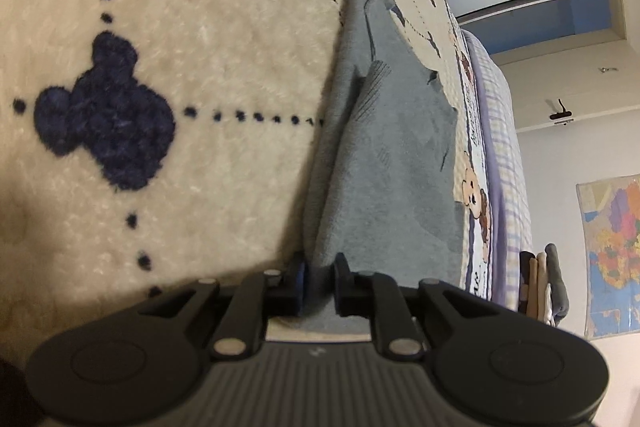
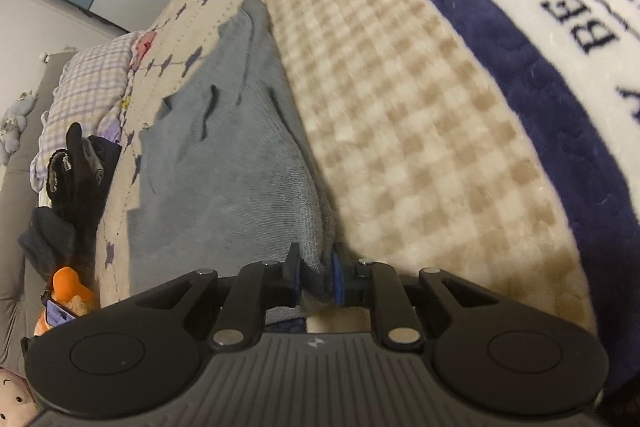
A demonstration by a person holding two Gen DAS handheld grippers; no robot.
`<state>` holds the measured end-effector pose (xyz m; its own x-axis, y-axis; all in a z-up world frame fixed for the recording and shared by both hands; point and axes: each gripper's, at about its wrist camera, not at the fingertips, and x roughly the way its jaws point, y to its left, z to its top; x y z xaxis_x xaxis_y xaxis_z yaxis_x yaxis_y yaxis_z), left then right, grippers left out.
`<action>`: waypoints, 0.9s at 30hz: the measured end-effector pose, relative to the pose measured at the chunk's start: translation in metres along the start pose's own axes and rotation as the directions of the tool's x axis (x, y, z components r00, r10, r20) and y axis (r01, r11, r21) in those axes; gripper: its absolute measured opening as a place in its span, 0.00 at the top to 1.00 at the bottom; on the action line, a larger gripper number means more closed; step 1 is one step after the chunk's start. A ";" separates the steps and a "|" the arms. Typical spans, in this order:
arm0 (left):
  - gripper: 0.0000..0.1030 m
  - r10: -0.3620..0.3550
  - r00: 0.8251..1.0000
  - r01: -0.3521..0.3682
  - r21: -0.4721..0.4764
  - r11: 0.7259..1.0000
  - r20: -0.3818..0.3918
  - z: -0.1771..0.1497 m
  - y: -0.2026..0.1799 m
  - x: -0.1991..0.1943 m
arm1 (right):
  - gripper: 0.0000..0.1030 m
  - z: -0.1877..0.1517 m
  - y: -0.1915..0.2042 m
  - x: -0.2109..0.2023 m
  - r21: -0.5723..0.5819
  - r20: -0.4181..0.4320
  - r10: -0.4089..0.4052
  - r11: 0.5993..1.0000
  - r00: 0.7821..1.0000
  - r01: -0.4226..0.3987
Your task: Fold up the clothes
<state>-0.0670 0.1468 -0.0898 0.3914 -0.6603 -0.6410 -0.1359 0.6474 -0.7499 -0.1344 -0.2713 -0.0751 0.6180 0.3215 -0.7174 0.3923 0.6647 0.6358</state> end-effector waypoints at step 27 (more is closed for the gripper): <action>0.94 0.040 0.971 -0.114 0.310 0.944 0.236 0.065 -0.064 0.036 | 0.85 0.079 0.056 0.044 -0.235 0.173 0.001 0.971 0.985 0.041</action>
<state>0.0148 0.1068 -0.0544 0.5890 -0.5256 -0.6138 0.1096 0.8045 -0.5838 -0.0315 -0.2737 -0.0487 0.7268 0.2005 -0.6570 0.2457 0.8173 0.5212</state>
